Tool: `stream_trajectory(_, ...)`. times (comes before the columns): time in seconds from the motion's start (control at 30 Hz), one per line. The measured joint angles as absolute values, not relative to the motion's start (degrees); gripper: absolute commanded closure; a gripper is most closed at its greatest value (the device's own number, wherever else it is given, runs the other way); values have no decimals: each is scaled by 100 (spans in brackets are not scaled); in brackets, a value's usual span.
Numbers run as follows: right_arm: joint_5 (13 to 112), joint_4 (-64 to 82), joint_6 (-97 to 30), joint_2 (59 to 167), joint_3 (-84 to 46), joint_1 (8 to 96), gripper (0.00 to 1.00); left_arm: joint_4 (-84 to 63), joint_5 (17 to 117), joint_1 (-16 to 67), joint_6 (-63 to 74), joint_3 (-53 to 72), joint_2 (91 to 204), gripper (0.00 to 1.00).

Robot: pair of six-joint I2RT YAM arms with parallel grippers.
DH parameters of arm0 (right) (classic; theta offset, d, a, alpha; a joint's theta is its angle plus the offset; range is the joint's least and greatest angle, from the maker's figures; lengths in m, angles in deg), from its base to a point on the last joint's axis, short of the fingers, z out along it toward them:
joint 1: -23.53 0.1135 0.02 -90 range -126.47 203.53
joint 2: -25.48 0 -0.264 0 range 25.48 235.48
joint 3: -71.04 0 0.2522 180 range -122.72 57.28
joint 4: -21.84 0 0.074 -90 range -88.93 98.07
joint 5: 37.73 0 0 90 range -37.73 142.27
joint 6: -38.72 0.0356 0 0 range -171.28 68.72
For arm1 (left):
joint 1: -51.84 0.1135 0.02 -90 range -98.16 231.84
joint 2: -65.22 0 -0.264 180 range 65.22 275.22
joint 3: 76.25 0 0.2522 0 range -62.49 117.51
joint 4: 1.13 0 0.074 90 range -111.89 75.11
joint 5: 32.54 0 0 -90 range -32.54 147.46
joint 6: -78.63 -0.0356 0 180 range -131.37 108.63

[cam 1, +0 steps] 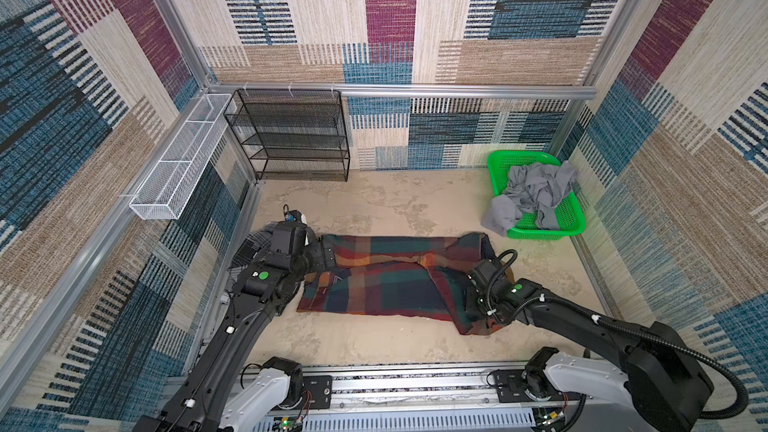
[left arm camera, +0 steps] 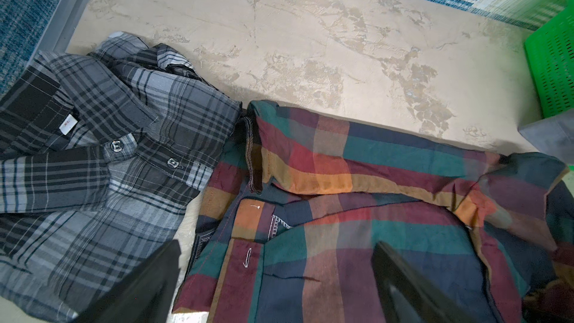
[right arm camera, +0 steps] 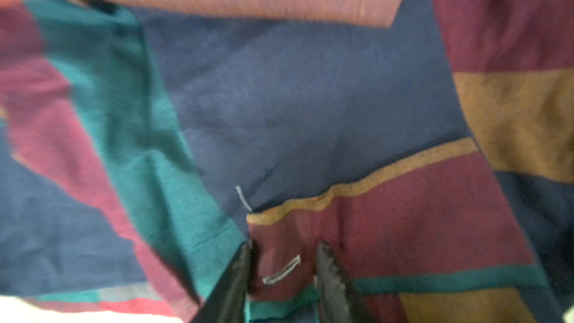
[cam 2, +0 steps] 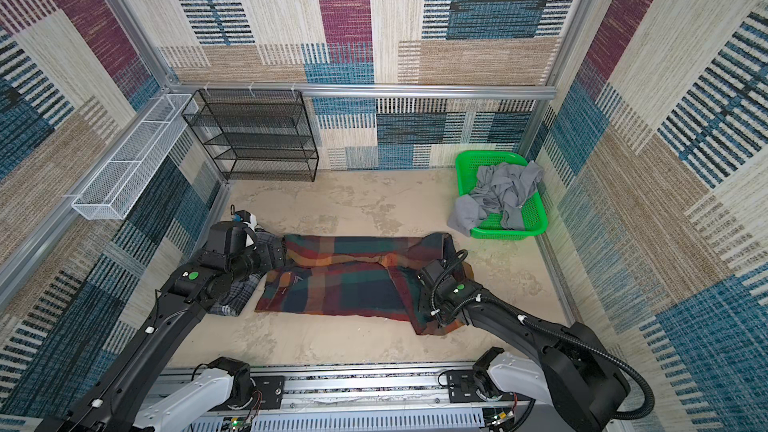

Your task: Fold and stack the long sleeve shirts

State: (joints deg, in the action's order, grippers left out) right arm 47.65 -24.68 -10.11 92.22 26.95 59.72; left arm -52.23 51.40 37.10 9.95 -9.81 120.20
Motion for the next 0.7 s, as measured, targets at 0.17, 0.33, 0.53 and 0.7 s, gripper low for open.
stream_trajectory(0.17,4688,-2439,-974,9336,2754,6046,95,-5223,5140,3710,993,-1000,11970,1)
stream_trajectory(0.33,4592,-2675,-867,8916,2584,6081,100,-5216,5142,3719,993,-1011,11946,1)
stream_trajectory(0.53,4409,-3084,-782,8151,1902,6081,100,-5216,5138,3725,993,-1013,11915,1)
stream_trajectory(0.7,4278,-3189,-946,7915,1233,6081,100,-5216,4993,3732,993,-1018,11791,1)
